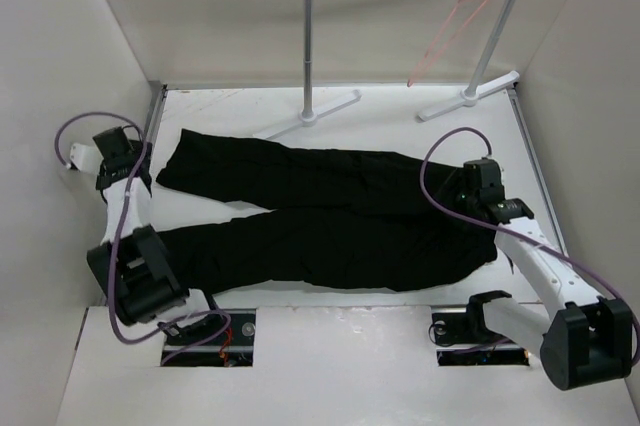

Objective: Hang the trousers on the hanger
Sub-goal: Flatten out the trousers at the center of the board.

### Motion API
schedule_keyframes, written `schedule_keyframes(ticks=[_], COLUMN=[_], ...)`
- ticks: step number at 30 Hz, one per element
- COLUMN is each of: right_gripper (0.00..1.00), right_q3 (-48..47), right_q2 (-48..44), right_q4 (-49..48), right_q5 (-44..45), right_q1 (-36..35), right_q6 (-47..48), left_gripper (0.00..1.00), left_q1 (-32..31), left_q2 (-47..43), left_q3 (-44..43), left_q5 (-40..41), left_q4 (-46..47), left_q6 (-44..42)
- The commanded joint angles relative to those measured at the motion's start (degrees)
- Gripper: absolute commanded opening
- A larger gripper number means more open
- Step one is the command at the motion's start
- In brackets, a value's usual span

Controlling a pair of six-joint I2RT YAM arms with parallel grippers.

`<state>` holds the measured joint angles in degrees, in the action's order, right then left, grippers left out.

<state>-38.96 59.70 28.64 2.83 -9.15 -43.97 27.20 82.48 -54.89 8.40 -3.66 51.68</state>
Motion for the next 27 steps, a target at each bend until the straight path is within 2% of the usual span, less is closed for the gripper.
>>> schedule_keyframes(ticks=[1, 2, 4, 6, 7, 10, 15, 22, 27], right_gripper=[0.63, 0.53, 0.21, 0.1, 0.1, 0.16, 0.4, 0.54, 0.6], right_q3=[-3.22, -3.4, -3.84, -4.54, -5.07, -6.91, -8.24, -6.04, -6.04], right_q2=[-1.08, -1.34, -1.34, -1.08, -0.73, 0.67, 1.2, 2.34, 5.07], right_q4=[-3.77, -3.94, -3.86, -3.95, -4.03, -4.21, -4.82, -5.88, -7.02], right_q5=[-2.03, -2.3, -2.48, -2.91, -3.09, -2.3, -1.6, -2.56, -2.31], right_q1=[-3.63, -4.86, -6.8, -7.33, -7.42, -7.33, -5.75, -2.24, -1.27], right_q6=[-1.38, -1.39, -1.47, -1.56, -1.21, -0.42, 0.02, -0.95, -0.86], left_gripper=[0.67, 0.65, 0.62, 0.61, 0.61, 0.59, 0.58, 0.56, 0.56], left_q1=[-6.65, -9.03, -14.12, -17.12, -17.57, -17.23, -16.34, -15.03, -13.89], left_q2=[-3.65, -1.29, 4.85, 11.71, 15.48, 24.2, 35.89, 41.62, 44.17], left_q3=[-6.87, -10.11, -16.62, -22.77, -25.85, -32.28, -42.91, -48.2, -49.43], left_q5=[6.62, 6.45, 5.92, 6.01, 5.49, 3.38, 0.39, 1.79, 1.36], left_q4=[-0.73, -1.34, -4.5, -7.4, -8.02, -9.35, -10.4, -11.54, -11.55], left_q6=[-9.72, -14.11, -22.2, -27.92, -29.78, -30.85, -32.52, -33.57, -33.66])
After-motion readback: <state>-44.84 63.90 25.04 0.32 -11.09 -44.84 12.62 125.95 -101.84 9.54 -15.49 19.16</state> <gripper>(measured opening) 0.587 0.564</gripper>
